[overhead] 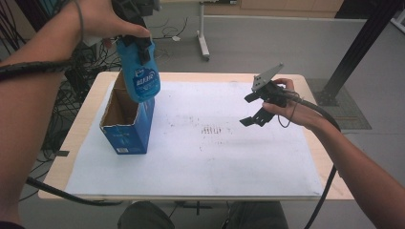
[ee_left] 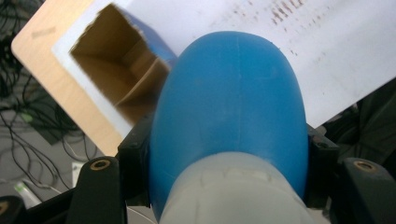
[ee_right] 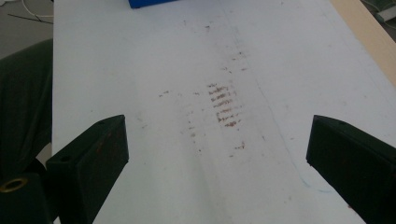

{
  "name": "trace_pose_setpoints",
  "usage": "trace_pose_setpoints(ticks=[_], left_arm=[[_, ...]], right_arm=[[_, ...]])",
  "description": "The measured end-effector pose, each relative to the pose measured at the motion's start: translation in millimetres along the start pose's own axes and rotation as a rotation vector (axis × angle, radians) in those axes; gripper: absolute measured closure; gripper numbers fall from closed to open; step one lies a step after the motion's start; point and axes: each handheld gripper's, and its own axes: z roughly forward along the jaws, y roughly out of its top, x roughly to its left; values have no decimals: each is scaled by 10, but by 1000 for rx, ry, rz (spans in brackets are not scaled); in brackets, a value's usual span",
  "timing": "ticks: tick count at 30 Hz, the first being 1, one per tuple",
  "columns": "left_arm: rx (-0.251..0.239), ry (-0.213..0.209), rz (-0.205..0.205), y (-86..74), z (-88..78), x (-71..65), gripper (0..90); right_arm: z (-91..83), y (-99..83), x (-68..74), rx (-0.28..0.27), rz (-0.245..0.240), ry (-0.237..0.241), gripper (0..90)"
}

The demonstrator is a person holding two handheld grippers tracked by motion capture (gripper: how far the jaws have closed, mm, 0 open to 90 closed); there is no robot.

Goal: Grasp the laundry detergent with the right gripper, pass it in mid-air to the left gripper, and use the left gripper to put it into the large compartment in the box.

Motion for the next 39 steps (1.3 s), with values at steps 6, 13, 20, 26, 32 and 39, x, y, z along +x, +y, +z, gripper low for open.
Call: trace_pose_setpoints(ticks=[6, 13, 20, 26, 32, 39], left_arm=[[-3, 14, -143, -103, -120, 196, 371], [-4, 8, -316, -203, -194, 393, 372], [-24, -20, -481, -290, -214, 549, 372], [-28, -19, -596, -346, -232, 635, 372], [-33, -22, -676, -393, -204, 696, 372], [-30, -3, -731, -433, -138, 741, 372]], right_arm=[[-154, -46, -50, 48, 8, -17, 58], [-276, -49, -82, 106, -5, -33, 61], [-303, -51, -79, 132, -19, -31, 62], [-310, -53, -67, 133, -20, -28, 62], [-311, -66, -69, 137, -23, -26, 62], [-323, -57, -76, 141, -31, -30, 62]])
